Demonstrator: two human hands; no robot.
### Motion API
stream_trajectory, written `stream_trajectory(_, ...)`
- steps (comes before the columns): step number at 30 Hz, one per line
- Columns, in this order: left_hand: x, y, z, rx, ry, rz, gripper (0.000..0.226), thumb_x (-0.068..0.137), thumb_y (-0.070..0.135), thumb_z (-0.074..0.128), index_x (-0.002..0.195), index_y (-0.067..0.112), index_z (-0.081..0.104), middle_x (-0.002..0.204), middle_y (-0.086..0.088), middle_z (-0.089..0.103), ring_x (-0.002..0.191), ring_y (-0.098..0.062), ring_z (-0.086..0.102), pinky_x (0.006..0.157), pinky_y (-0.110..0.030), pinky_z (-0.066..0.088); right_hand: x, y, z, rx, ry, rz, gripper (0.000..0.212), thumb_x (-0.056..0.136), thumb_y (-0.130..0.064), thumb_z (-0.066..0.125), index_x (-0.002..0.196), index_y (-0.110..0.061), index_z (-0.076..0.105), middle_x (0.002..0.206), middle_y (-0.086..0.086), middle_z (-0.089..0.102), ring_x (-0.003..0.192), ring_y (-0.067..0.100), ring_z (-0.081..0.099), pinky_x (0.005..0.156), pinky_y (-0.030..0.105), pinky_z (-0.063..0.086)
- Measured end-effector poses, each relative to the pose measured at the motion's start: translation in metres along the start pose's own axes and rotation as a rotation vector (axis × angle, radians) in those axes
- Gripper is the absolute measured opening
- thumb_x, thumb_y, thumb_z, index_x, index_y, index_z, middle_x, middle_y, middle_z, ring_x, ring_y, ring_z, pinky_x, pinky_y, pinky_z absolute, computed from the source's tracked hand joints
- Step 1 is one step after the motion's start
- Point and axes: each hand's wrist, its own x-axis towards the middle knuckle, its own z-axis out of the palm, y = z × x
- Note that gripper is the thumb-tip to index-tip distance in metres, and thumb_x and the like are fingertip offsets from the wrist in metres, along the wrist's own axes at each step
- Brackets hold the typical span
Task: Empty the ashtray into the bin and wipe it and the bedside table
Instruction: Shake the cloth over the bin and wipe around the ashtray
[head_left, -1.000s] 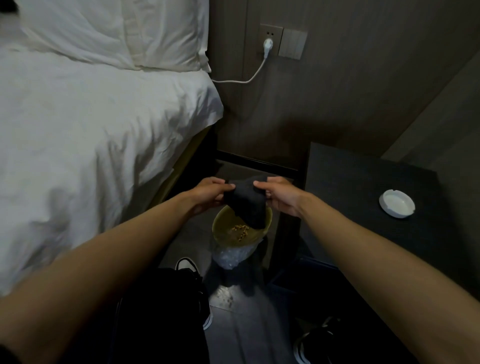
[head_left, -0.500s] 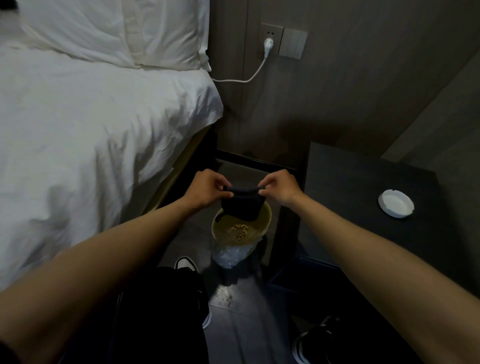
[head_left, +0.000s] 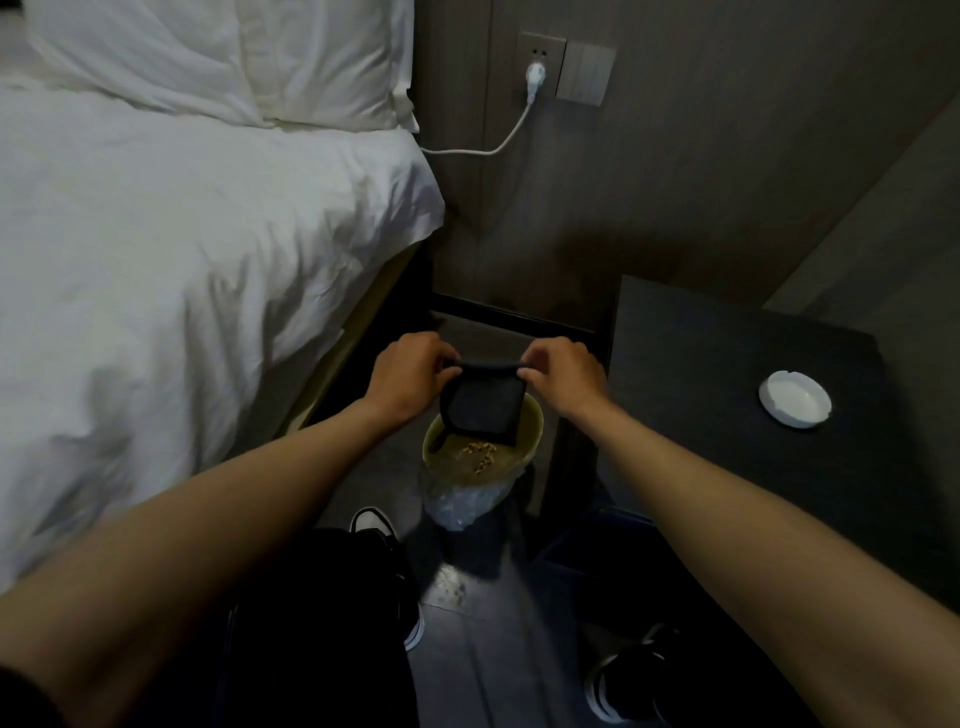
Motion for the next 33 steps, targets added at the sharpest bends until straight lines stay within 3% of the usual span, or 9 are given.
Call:
stream_trajectory(3, 0.0, 0.002, -0.001, -0.07, -0.044, -0.121, 0.018, 0.087, 0.04, 0.071, 0.1, 0.03, 0.077, 0.072, 0.01, 0.069, 0.076, -0.013, 0.069, 0.069, -0.035, 0.057, 0.004, -0.001, 0.002, 0.128, -0.014, 0.086, 0.004, 0.086, -0.029, 0.074, 0.085, -0.028, 0.071, 0.088, -0.004, 0.073, 0.084, 0.013, 0.067, 0.073, 0.032, 0.055)
stream_trajectory(7, 0.0, 0.007, 0.003, -0.356, -0.138, -0.217, 0.01, 0.094, 0.026, 0.066, 0.099, 0.018, 0.071, 0.06, 0.004, 0.071, 0.056, -0.005, 0.069, 0.067, -0.03, 0.06, 0.003, -0.007, -0.002, 0.559, -0.139, 0.266, 0.007, 0.094, -0.016, 0.066, 0.1, -0.015, 0.064, 0.08, 0.009, 0.075, 0.065, 0.019, 0.073, 0.068, 0.036, 0.062)
stream_trajectory(10, 0.003, 0.008, 0.007, -0.304, -0.057, -0.192, 0.013, 0.093, 0.026, 0.067, 0.1, 0.015, 0.069, 0.08, 0.001, 0.068, 0.074, -0.014, 0.066, 0.067, -0.028, 0.049, 0.006, -0.004, -0.002, 0.561, -0.103, 0.233, 0.006, 0.093, -0.016, 0.067, 0.098, -0.019, 0.066, 0.086, 0.007, 0.073, 0.077, 0.019, 0.073, 0.072, 0.035, 0.062)
stream_trajectory(15, 0.014, 0.004, 0.011, -0.334, -0.143, -0.216, 0.018, 0.098, 0.03, 0.056, 0.106, 0.014, 0.059, 0.109, -0.007, 0.05, 0.103, -0.023, 0.044, 0.091, -0.036, 0.038, 0.006, -0.008, -0.012, 0.609, -0.12, 0.187, 0.007, 0.096, -0.023, 0.062, 0.102, -0.019, 0.064, 0.095, -0.003, 0.061, 0.089, 0.009, 0.057, 0.069, 0.024, 0.044)
stream_trajectory(19, 0.016, 0.02, 0.003, -0.77, -0.185, -0.412, 0.015, 0.103, 0.03, 0.048, 0.101, 0.015, 0.051, 0.091, 0.001, 0.056, 0.087, -0.015, 0.054, 0.067, -0.028, 0.045, 0.003, -0.009, -0.013, 0.743, -0.239, 0.211, 0.015, 0.102, -0.028, 0.051, 0.105, -0.017, 0.061, 0.109, 0.004, 0.064, 0.109, 0.02, 0.059, 0.087, 0.032, 0.045)
stream_trajectory(22, 0.015, 0.028, 0.007, -0.85, -0.175, -0.452, 0.02, 0.105, 0.031, 0.046, 0.109, 0.012, 0.05, 0.091, 0.0, 0.057, 0.084, -0.015, 0.057, 0.054, -0.019, 0.044, 0.0, -0.009, -0.012, 0.864, -0.256, 0.26, 0.021, 0.105, -0.026, 0.044, 0.117, -0.013, 0.056, 0.117, 0.008, 0.063, 0.108, 0.022, 0.063, 0.076, 0.028, 0.05)
stream_trajectory(26, 0.017, 0.034, 0.015, -0.957, -0.085, -0.516, 0.026, 0.103, 0.029, 0.051, 0.115, 0.007, 0.057, 0.101, -0.006, 0.064, 0.097, -0.019, 0.062, 0.073, -0.025, 0.052, -0.001, -0.006, -0.011, 0.847, -0.217, 0.3, 0.021, 0.103, -0.032, 0.049, 0.12, -0.021, 0.054, 0.119, 0.008, 0.064, 0.102, 0.023, 0.066, 0.065, 0.029, 0.053)
stream_trajectory(29, 0.017, 0.04, 0.019, -1.171, -0.177, -0.616, 0.037, 0.097, 0.033, 0.063, 0.122, 0.006, 0.056, 0.114, -0.012, 0.068, 0.104, -0.025, 0.068, 0.089, -0.042, 0.056, -0.001, 0.002, -0.012, 0.884, -0.165, 0.348, 0.021, 0.1, -0.035, 0.056, 0.117, -0.023, 0.06, 0.121, 0.008, 0.066, 0.102, 0.021, 0.068, 0.062, 0.026, 0.054)
stream_trajectory(33, 0.019, 0.045, 0.018, -1.419, -0.299, -0.583, 0.063, 0.079, 0.015, 0.083, 0.132, 0.009, 0.049, 0.125, -0.013, 0.067, 0.11, -0.026, 0.069, 0.09, -0.044, 0.058, -0.009, 0.01, -0.027, 1.182, -0.263, 0.447, 0.036, 0.096, -0.037, 0.062, 0.123, -0.014, 0.065, 0.094, -0.001, 0.075, 0.082, 0.009, 0.072, 0.069, 0.026, 0.056)
